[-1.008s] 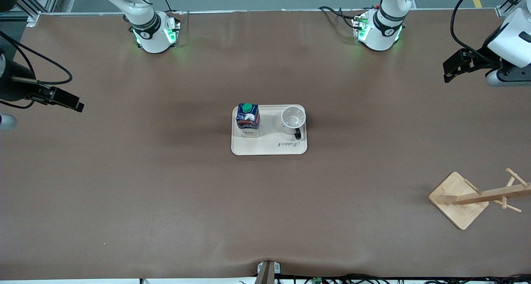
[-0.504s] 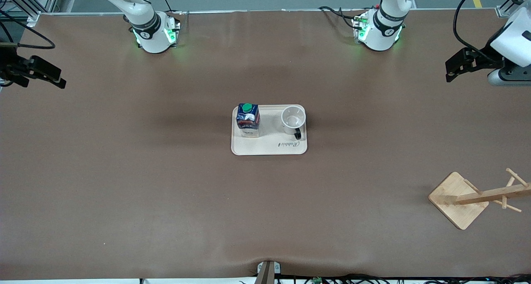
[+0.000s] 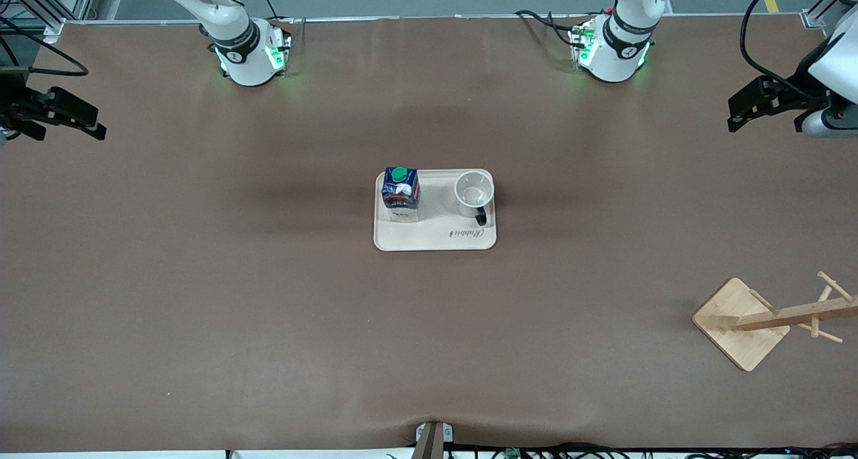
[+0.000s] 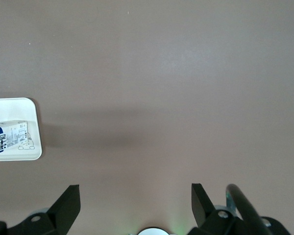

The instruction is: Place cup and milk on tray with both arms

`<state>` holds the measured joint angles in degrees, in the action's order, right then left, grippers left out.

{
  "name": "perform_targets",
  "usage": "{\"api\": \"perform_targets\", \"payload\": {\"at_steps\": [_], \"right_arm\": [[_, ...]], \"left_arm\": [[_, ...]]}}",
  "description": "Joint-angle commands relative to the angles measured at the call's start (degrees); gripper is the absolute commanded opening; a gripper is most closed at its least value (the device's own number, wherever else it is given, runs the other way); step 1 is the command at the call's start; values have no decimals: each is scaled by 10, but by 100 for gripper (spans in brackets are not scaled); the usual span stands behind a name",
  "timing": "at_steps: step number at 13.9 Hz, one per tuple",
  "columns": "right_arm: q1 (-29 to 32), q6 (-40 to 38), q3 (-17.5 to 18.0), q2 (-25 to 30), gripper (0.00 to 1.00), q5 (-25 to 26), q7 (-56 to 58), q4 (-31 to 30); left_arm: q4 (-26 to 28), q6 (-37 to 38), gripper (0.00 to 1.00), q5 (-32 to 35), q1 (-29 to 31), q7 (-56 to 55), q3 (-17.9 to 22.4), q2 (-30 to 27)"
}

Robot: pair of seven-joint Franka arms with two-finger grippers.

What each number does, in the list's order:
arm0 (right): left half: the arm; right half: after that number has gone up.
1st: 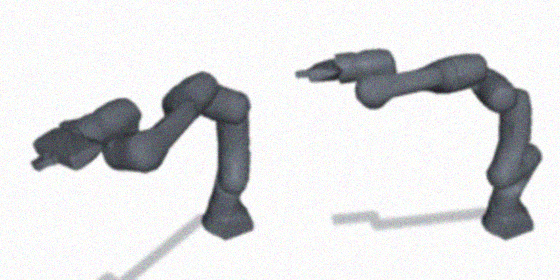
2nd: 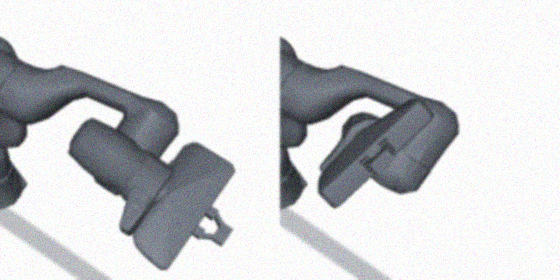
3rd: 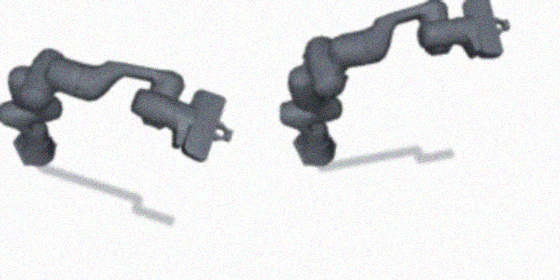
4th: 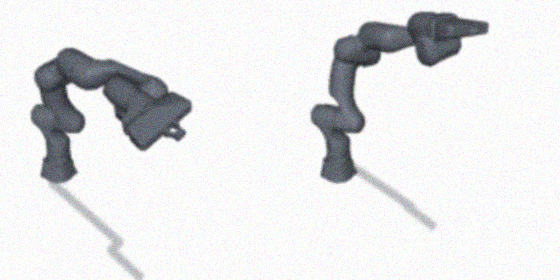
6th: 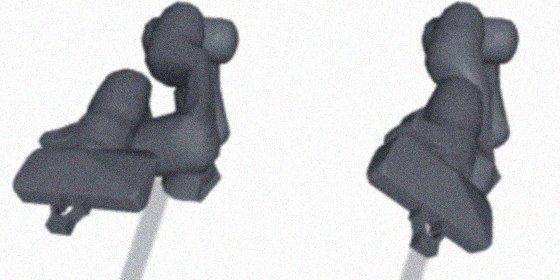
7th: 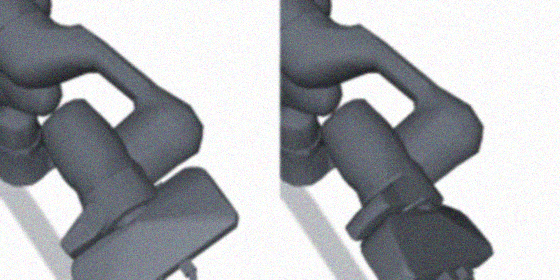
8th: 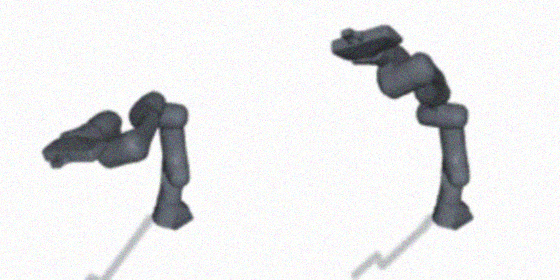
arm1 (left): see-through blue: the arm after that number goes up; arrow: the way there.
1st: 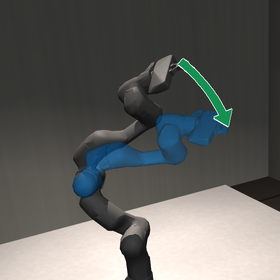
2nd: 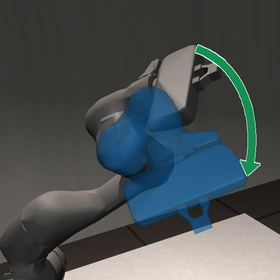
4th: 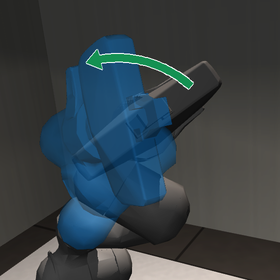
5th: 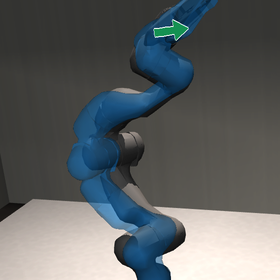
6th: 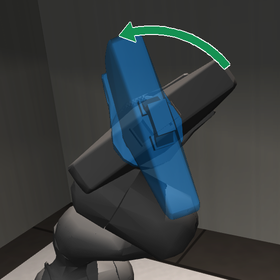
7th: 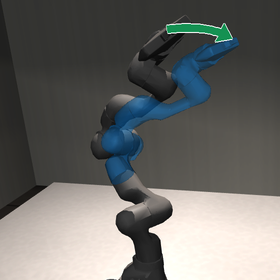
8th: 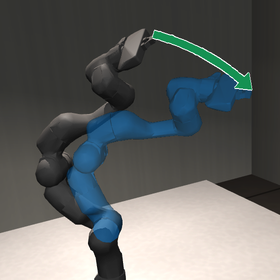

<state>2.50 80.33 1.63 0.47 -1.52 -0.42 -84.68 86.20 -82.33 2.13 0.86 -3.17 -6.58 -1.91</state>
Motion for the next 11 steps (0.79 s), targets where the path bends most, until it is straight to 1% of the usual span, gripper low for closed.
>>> {"api": "perform_targets", "payload": {"at_steps": [1,11], "right_arm": [[-2,0,-1,15,100,15,7,-13],[1,-7,-4,14,100,15,13,-8]], "left_arm": [[10,0,100,-14,4,4,1,-14],[8,1,100,-14,3,5,-1,-13]]}}
